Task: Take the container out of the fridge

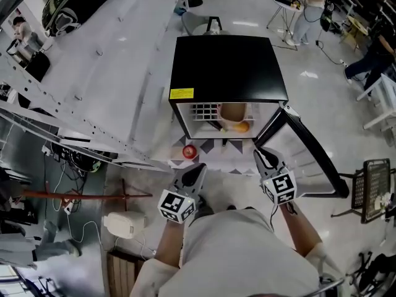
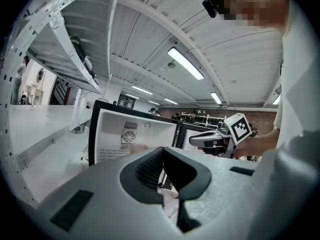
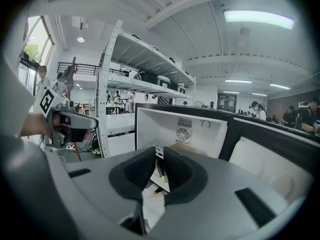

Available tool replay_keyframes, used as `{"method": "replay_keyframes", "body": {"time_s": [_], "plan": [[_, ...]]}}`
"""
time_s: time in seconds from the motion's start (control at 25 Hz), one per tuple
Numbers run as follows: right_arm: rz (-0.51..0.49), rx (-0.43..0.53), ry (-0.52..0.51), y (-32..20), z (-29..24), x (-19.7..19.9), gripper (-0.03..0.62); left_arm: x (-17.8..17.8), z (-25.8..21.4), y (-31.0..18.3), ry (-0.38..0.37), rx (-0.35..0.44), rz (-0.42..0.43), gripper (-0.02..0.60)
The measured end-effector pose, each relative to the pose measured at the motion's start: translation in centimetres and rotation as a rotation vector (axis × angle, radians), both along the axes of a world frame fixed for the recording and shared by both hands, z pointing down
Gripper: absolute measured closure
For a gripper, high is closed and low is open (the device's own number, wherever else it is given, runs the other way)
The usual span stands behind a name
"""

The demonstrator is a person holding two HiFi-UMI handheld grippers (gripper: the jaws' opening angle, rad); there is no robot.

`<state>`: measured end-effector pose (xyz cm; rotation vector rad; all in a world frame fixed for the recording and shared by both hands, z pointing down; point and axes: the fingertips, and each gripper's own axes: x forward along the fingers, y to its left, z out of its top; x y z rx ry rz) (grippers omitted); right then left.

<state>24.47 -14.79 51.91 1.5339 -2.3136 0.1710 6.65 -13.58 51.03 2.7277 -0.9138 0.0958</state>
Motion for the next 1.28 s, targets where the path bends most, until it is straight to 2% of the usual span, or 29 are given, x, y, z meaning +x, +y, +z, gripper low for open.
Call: {"method": "replay_keyframes", "body": {"time_s": [0.24, 0.4, 0.64, 0.8, 1.04, 1.16, 1.28], "plan": [[0.009, -0.003, 0.062, -3.2, 1.0, -1.1, 0.481, -1.1, 0.5, -1.5, 0.015, -0.01, 0.018, 0.577], [-0.008, 0.009, 0.131, -5.3, 2.0, -2.0, 0.411, -2.0, 1.1, -2.0, 0.021, -0.021, 0.01, 0.577], [-0.059, 0.012, 0.325, -9.0, 4.4, -3.8, 0.341, -3.2, 1.5, -2.2, 0.028, -0.035, 0.0, 0.577], [-0.033, 0.0, 0.413, -11.3, 5.9, -3.7, 0.254, -4.2, 1.6, -2.2, 0.029, -0.044, -0.014, 0.577], [-0.062, -0.054, 0.544, -14.4, 9.9, -3.7, 0.229, -5.2, 2.2, -2.5, 0.042, -0.057, -0.033, 0.577], [-0.1, -0.099, 0.596, -15.4, 12.6, -4.5, 0.158, -5.9, 2.6, -2.6, 0.039, -0.073, -0.037, 0.577], [-0.121, -0.112, 0.695, -16.3, 15.0, -4.5, 0.141, -6.5, 3.3, -2.6, 0.034, -0.088, -0.038, 0.577]]}}
